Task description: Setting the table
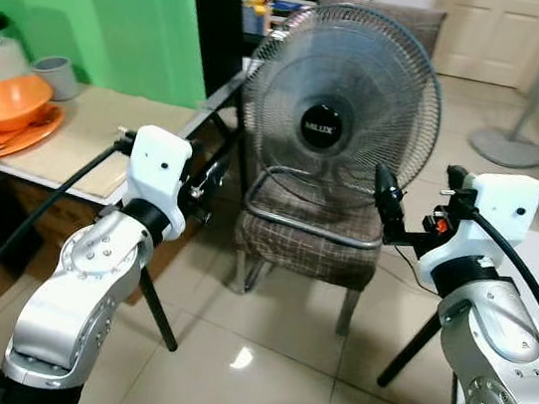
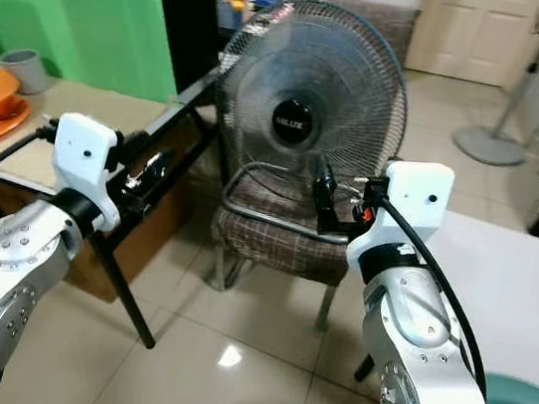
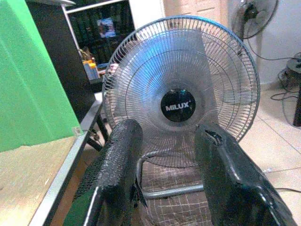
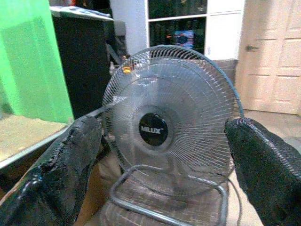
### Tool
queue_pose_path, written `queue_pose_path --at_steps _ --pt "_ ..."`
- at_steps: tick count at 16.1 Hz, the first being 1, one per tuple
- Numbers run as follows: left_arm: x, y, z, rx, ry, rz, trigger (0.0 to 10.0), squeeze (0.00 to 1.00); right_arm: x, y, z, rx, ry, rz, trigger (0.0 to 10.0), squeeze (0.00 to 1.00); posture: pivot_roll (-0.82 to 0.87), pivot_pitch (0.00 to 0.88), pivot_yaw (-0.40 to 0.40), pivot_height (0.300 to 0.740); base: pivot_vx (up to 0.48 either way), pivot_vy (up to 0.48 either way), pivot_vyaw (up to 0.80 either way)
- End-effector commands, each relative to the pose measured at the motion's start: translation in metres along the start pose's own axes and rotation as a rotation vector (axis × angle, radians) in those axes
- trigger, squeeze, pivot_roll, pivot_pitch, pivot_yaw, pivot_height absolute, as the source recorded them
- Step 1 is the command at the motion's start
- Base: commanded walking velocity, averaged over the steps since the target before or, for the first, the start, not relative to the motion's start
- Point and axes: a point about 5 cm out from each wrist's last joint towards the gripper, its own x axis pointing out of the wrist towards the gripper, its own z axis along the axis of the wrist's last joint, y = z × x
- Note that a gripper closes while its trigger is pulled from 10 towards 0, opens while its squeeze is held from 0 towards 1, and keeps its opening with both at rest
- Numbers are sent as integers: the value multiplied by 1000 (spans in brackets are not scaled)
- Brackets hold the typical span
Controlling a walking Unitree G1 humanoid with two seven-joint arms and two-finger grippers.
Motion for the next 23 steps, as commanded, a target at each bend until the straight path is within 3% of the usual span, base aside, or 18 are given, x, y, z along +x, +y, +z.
queue_pose_path --at_steps 1,3,4,10,12,13,23 --pt "-1 8 -4 12 26 35 10000 0 4 3 0 -5 0 5 10000 1000 20 0 76 740 0 296 0" --pt "0 7 -4 17 26 25 10000 0 3 0 -3 -21 6 -10 10000 0 23 0 68 740 0 296 0" --pt "1 7 0 -18 12 30 10000 0 5 -1 -2 1 8 0 10000 0 33 0 68 740 0 296 0" --pt "0 11 -8 7 46 41 10000 0 4 2 -8 88 10 -7 10000 0 24 0 83 740 0 306 0" --pt "2 9 -6 10 45 28 10000 0 2 0 -18 66 63 0 10000 0 26 0 78 740 0 307 0" --pt "1 12 -10 12 57 49 10000 0 2 0 -24 102 95 1 10000 0 28 0 81 740 0 307 0" --pt "3 11 -12 -2 55 43 10000 0 4 0 -32 51 164 24 10000 0 12 0 62 740 0 307 0"
